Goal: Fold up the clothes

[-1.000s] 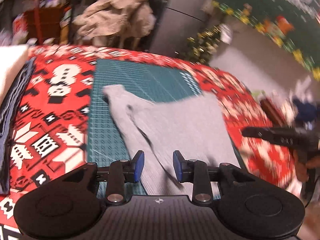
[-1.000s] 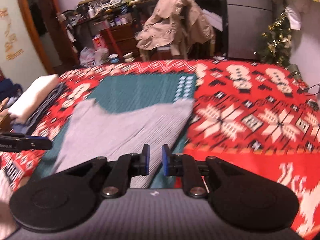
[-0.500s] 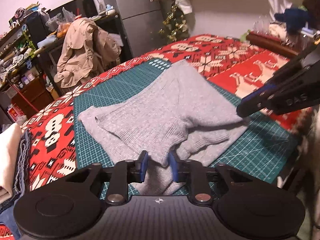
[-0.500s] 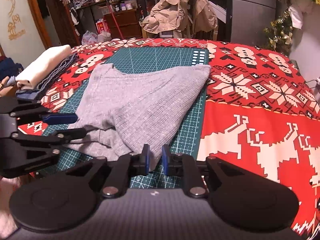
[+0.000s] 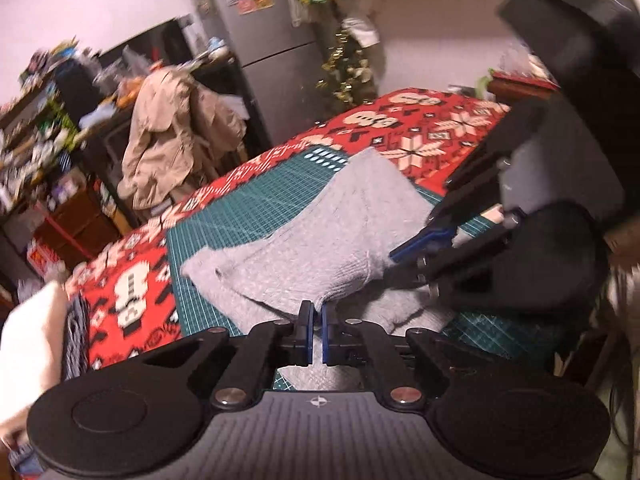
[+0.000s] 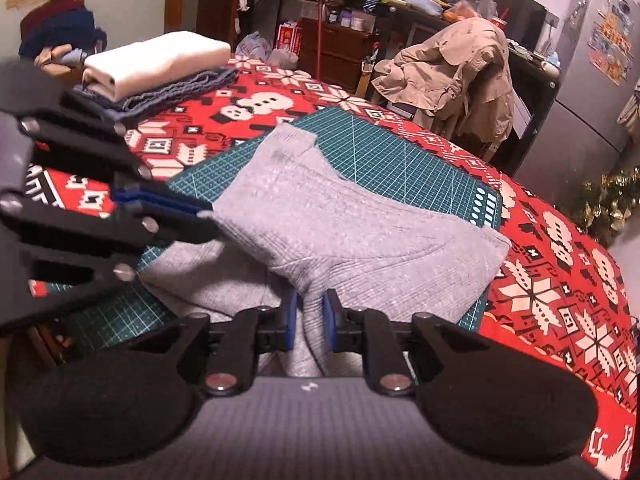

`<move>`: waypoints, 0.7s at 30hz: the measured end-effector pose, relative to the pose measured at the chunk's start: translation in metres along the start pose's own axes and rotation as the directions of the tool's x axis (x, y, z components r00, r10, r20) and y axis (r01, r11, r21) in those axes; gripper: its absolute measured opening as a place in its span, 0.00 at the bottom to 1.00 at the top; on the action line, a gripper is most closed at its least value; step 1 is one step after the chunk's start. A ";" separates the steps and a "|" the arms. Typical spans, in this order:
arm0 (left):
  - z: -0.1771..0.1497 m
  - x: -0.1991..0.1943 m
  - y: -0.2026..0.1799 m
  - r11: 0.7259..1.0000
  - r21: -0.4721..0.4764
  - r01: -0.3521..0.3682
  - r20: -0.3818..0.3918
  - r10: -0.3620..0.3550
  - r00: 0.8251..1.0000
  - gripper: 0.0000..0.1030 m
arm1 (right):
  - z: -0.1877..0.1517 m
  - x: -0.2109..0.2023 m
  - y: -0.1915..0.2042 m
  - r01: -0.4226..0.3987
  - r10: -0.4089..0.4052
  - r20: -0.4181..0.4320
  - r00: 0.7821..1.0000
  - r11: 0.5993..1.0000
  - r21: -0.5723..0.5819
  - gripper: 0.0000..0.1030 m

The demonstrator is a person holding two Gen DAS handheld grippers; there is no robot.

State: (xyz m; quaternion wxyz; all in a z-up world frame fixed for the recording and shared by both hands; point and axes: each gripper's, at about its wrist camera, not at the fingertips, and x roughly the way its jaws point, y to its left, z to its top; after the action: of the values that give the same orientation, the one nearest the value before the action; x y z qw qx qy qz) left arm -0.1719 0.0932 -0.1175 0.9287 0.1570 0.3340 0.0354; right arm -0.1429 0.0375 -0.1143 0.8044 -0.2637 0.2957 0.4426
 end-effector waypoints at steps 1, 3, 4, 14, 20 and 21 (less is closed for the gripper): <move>-0.003 0.002 -0.003 1.000 0.030 0.001 -0.007 -0.001 1.000 0.04 | 0.000 -0.001 -0.002 -0.008 0.009 -0.002 1.000 1.000 0.015 0.05; -0.011 0.010 -0.009 0.997 0.071 0.006 -0.039 -0.003 0.999 0.04 | -0.002 -0.001 -0.006 -0.023 0.023 -0.011 1.000 0.999 0.041 0.05; -0.014 0.013 -0.011 0.996 0.089 0.010 -0.054 -0.005 0.999 0.04 | -0.004 0.000 -0.008 -0.026 0.027 -0.017 0.999 0.998 0.050 0.05; -0.023 0.019 -0.005 0.999 0.034 0.034 -0.092 -0.031 0.995 0.07 | -0.004 -0.014 -0.034 -0.158 0.148 0.060 0.987 0.957 0.243 0.06; -0.025 0.017 0.010 0.995 -0.076 0.070 -0.097 -0.077 0.992 0.07 | -0.004 0.012 -0.043 -0.217 0.211 0.060 0.976 0.898 0.384 0.01; -0.025 0.015 0.013 0.992 -0.101 0.079 -0.097 -0.089 0.991 0.07 | -0.008 0.014 -0.043 -0.223 0.220 0.052 0.974 0.890 0.399 0.01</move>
State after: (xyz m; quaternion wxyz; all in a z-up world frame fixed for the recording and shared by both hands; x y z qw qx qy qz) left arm -0.1754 0.1148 -0.1412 0.9179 0.0958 0.3846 0.0201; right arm -0.1016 0.0197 -0.1228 0.7865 -0.0562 0.4062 0.4618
